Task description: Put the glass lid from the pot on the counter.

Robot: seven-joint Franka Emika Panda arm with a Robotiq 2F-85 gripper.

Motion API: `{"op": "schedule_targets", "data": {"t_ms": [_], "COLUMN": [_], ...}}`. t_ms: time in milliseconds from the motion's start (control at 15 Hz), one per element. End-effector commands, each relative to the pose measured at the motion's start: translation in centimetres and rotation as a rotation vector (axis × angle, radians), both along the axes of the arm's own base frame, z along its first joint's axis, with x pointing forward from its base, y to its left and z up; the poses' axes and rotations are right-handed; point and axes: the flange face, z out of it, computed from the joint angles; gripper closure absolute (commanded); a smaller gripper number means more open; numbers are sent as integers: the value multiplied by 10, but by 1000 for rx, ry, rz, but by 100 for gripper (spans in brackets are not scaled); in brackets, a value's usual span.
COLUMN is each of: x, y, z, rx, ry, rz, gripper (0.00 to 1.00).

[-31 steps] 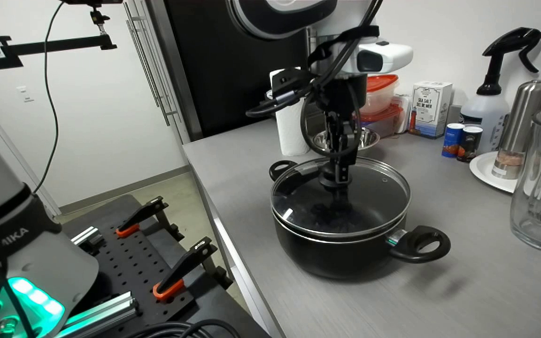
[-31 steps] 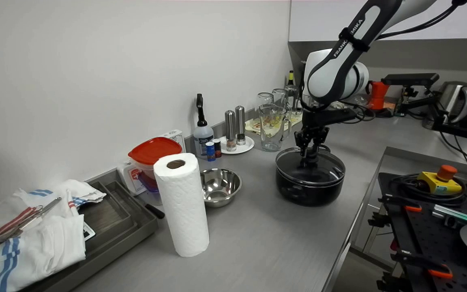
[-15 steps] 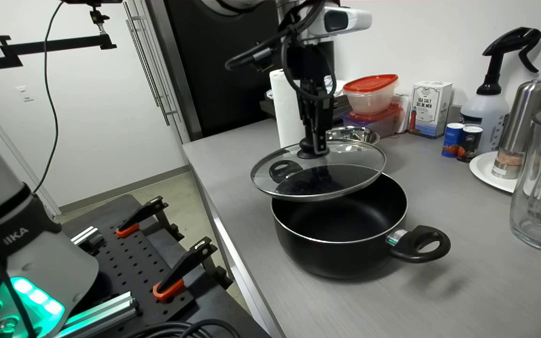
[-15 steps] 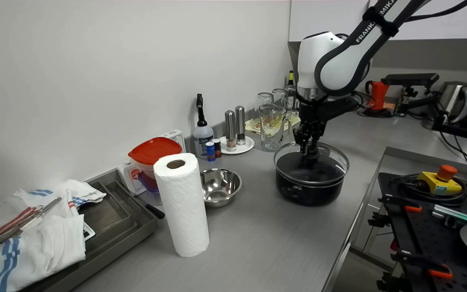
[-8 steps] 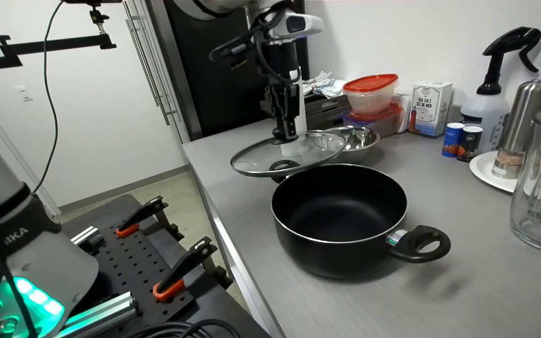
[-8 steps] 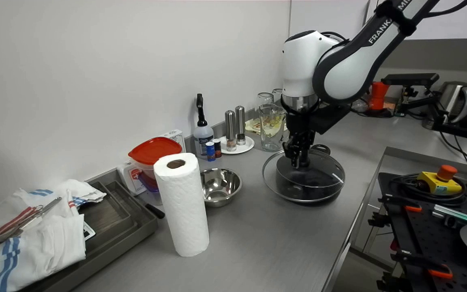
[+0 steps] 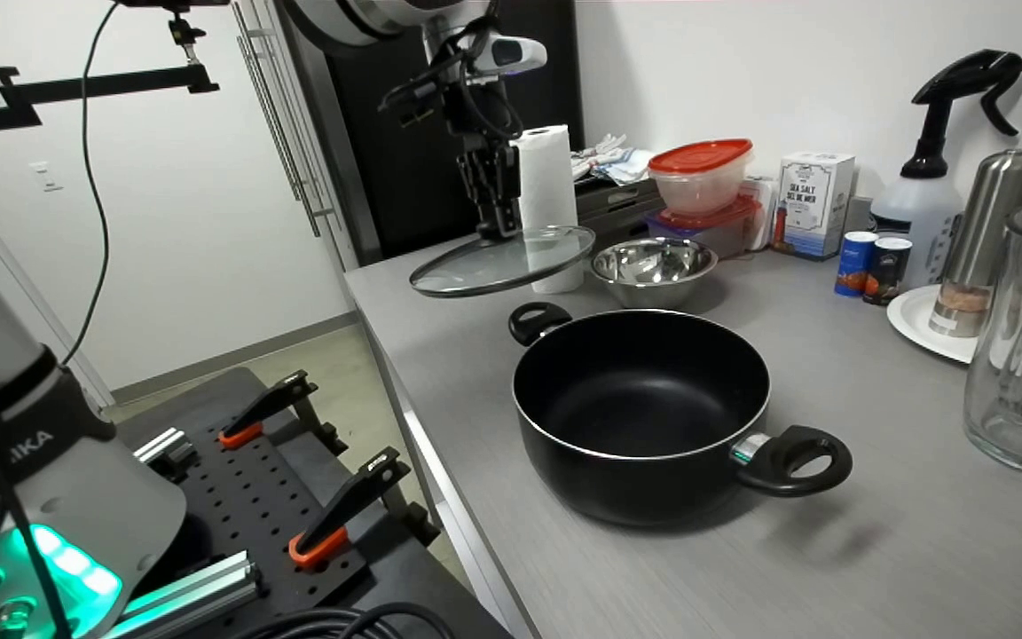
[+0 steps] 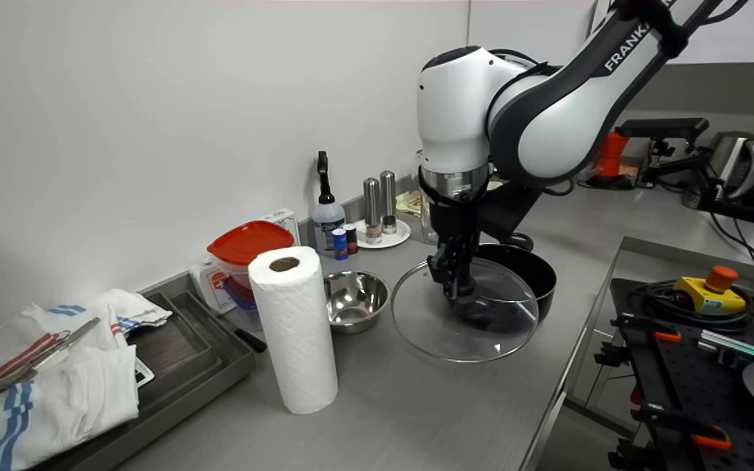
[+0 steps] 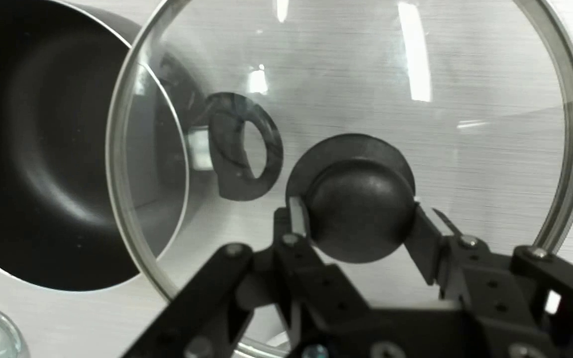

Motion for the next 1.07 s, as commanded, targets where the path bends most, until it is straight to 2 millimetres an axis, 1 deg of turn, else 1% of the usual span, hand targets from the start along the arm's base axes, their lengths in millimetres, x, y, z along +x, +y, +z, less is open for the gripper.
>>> {"op": "schedule_targets", "data": {"t_ms": [0,267,467,800,1000], "x": [27,46,59,78,81], "y": [31,54,63,59,54], "z": [-2,-16,-28,-58,-80], "rx": [-10,1,11,32,48], "ry": [1,-5,2,8,24], "rz": [50,102,137,176,199], "gripper": [75,75,75,75,75]}}
